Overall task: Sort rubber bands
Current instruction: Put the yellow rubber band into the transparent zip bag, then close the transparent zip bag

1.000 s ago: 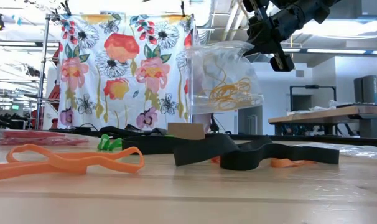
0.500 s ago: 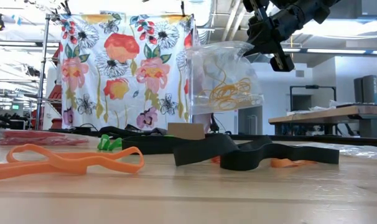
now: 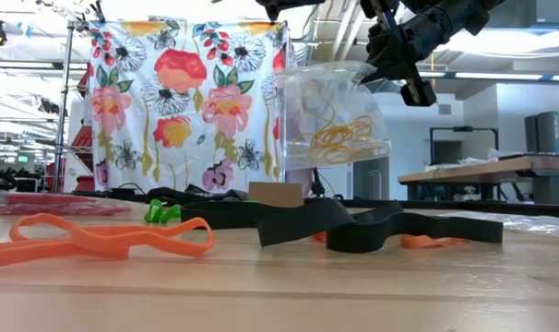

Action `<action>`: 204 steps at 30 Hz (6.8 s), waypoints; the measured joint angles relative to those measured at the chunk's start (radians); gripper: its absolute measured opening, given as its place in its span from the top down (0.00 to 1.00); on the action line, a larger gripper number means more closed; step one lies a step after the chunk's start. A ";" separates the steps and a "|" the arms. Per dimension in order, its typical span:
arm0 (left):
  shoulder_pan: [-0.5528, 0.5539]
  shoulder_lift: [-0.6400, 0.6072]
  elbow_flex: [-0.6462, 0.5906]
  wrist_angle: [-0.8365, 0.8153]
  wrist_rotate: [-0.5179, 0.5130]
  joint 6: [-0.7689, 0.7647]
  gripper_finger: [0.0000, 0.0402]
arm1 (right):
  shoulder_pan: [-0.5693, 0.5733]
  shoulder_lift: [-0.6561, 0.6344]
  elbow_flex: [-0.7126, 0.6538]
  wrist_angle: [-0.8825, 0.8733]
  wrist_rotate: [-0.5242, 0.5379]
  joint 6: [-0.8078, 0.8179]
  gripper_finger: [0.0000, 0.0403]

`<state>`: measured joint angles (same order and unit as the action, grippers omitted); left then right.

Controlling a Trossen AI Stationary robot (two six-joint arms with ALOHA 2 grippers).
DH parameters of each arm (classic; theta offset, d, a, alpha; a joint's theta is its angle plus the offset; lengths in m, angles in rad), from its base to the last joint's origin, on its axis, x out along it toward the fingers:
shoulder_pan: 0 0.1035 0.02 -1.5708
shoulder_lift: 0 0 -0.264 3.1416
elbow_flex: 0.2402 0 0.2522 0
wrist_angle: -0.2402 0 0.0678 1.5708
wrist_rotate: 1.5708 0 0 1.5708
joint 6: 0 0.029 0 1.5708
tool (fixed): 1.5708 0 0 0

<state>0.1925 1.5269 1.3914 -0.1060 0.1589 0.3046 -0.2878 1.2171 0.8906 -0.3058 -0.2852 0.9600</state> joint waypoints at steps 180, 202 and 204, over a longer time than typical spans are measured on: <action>-0.276 -0.212 -0.713 0.279 -0.679 -0.213 0.73 | 0.192 0.000 0.000 0.091 0.234 -0.518 1.00; -0.112 -0.385 -0.713 0.134 -0.597 0.049 0.73 | 0.054 -0.001 0.000 0.145 0.340 -0.655 1.00; -0.063 -0.385 -0.713 0.123 -0.534 0.054 0.73 | 0.042 0.000 0.000 0.152 0.339 -0.655 1.00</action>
<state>0.1298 1.1422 0.6779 0.0167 -0.3753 0.3588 -0.2455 1.2167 0.8905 -0.1540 0.0536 0.3054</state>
